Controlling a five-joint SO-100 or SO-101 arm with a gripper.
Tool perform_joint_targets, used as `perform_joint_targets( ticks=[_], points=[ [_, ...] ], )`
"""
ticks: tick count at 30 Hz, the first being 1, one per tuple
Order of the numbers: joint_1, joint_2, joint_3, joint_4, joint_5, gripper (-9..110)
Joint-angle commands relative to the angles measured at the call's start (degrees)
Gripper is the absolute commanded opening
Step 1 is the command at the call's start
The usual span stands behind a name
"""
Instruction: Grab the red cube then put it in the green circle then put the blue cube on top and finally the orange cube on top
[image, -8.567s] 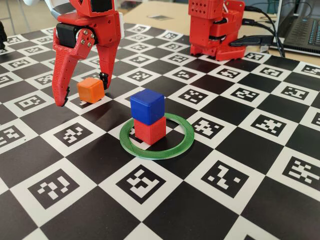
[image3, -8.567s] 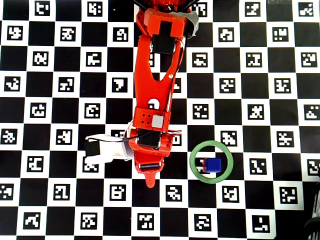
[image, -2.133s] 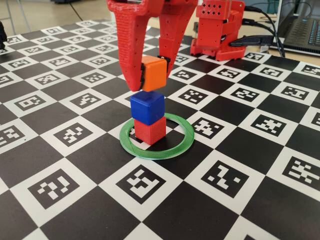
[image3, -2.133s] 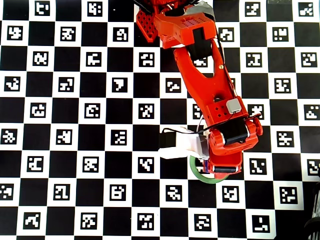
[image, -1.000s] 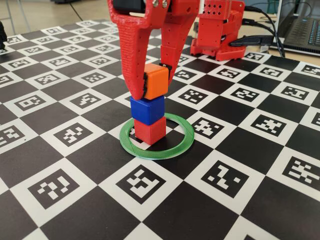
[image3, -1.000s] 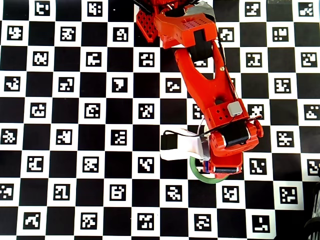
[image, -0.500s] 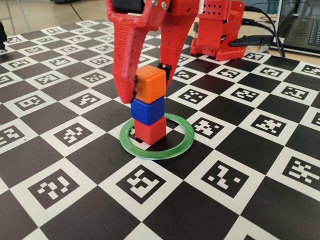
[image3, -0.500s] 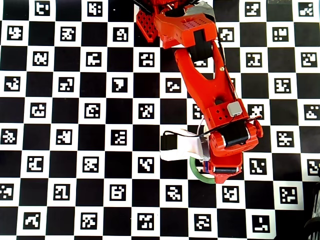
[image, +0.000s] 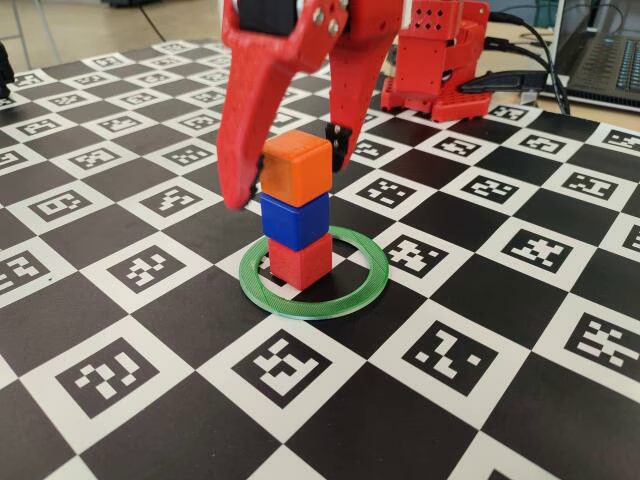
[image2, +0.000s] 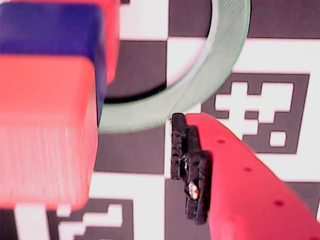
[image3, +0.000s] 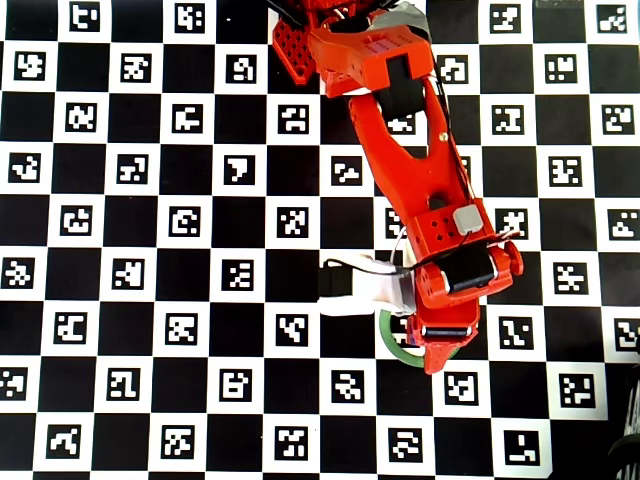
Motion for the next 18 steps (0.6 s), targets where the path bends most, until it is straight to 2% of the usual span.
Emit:
perform_joint_targets(
  ticks=[1, 8, 18],
  points=[
    [-0.9, 12.4, -1.2, 2.0, 0.7, 44],
    [-0.6, 20.7, 2.6, 1.5, 0.4, 37],
    [6.9, 37.4, 27.3, -14.1, -11.7, 6]
  ],
)
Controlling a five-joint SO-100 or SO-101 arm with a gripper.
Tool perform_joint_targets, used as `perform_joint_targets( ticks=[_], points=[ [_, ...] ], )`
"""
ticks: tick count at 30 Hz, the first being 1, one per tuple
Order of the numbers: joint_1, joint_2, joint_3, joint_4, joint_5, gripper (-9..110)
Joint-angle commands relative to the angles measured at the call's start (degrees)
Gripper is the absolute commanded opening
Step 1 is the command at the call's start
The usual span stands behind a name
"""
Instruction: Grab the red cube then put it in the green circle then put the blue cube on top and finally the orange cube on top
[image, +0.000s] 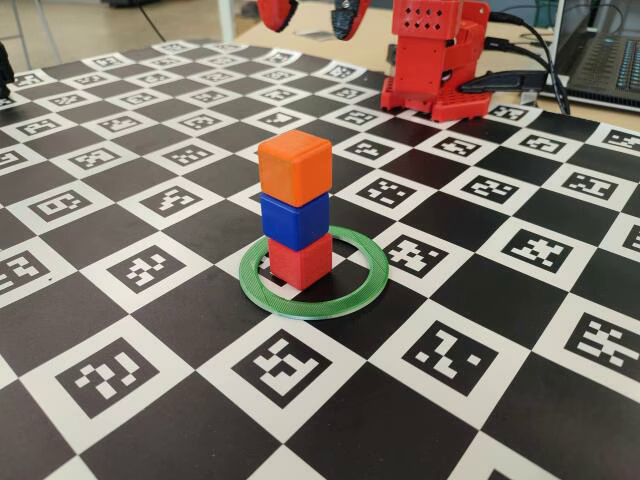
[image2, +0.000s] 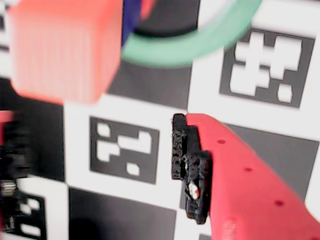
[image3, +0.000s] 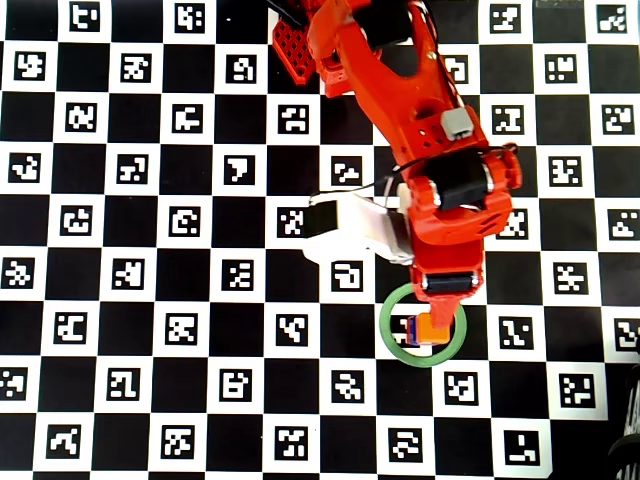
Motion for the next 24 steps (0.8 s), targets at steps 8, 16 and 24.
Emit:
perform_joint_targets(
  ticks=[8, 16, 24],
  points=[
    [12.1, 21.4, 20.1, -16.3, -15.9, -6],
    [16.5, 35.8, 43.5, -36.4, -36.7, -6],
    [14.7, 51.2, 67.5, -51.2, -57.1, -6]
  ],
)
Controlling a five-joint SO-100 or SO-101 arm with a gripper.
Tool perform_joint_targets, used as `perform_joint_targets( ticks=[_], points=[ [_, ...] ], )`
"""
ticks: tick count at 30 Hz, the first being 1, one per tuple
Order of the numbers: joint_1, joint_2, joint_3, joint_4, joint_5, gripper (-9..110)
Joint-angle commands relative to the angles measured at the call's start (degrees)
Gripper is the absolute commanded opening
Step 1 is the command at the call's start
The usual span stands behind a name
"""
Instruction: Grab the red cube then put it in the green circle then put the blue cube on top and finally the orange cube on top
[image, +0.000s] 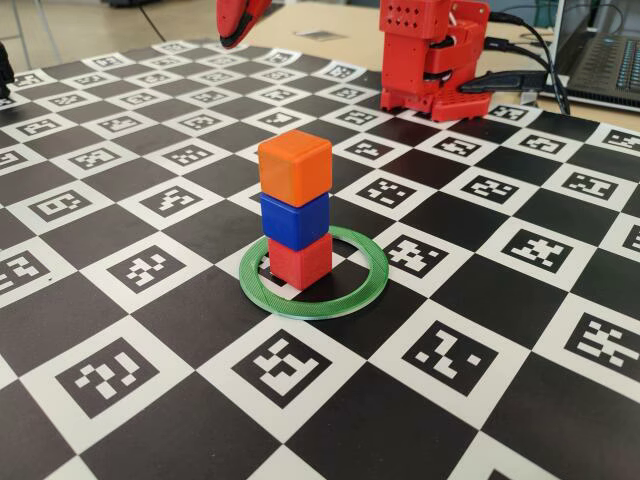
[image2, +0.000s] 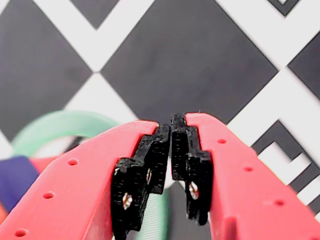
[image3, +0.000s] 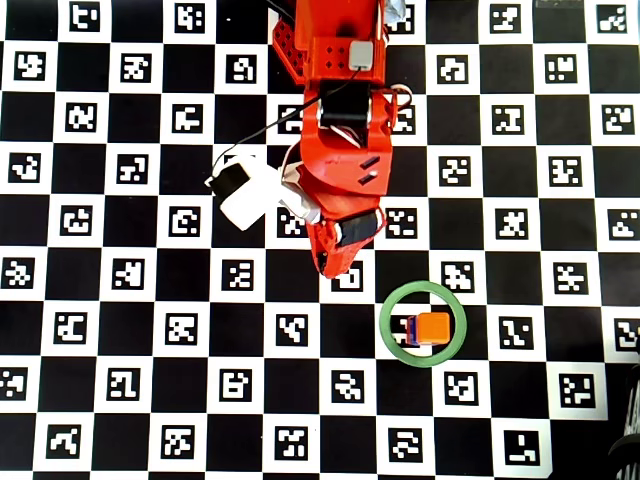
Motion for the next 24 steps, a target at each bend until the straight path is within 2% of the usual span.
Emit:
perform_joint_targets(
  ticks=[1, 6, 13, 24],
  points=[
    [-1.1, 9.1, 5.8, -5.1, -7.6, -6],
    [-1.3, 20.5, 18.3, -7.6, -15.8, -6],
    [-1.9, 32.1, 32.8, -4.8, -22.5, -6],
    [-4.3, 46.7, 42.9, 9.5, -26.8, -6]
  ],
)
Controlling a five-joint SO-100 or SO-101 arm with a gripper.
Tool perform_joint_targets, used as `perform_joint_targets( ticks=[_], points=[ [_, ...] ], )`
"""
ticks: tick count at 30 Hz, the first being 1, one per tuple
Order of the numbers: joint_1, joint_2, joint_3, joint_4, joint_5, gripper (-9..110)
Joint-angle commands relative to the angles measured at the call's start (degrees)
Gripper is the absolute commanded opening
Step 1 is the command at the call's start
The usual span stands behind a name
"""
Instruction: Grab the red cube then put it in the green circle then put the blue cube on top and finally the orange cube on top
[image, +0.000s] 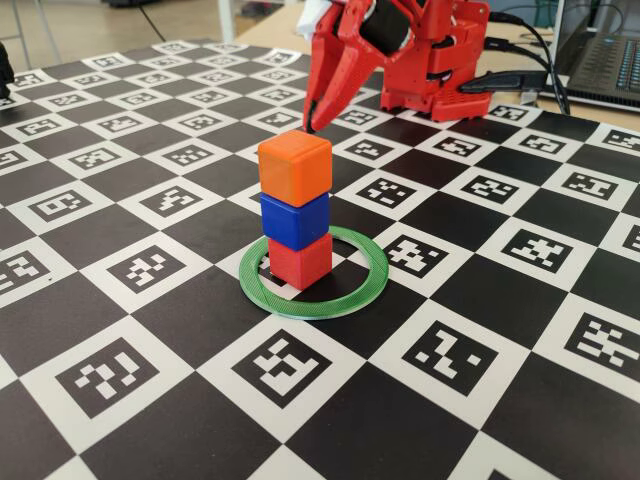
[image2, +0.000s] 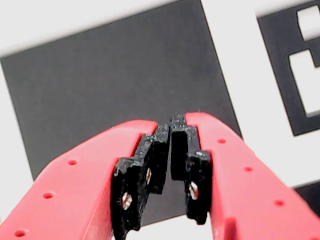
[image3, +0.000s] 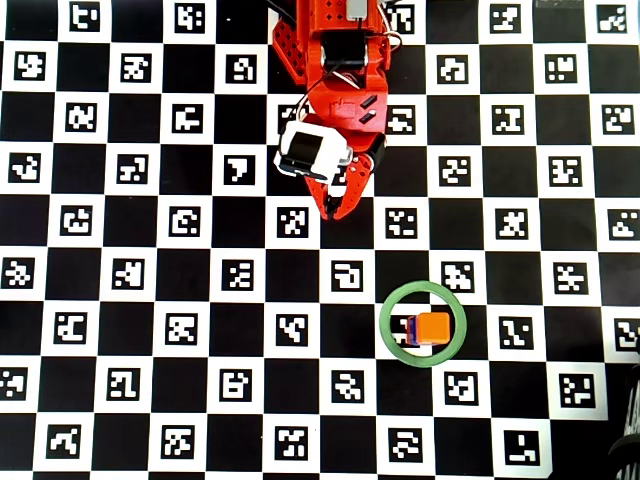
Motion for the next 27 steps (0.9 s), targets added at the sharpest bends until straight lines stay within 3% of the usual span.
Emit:
perform_joint_targets(
  ticks=[1, 11, 19, 27],
  points=[
    [-0.4, 5.4, 1.4, 4.6, -1.8, -6],
    [-0.8, 14.4, 3.0, 19.2, -0.8, -6],
    [-2.3, 19.5, 3.1, 33.2, -8.8, -6],
    [-1.2, 19.5, 3.1, 33.6, -9.2, -6]
  ],
)
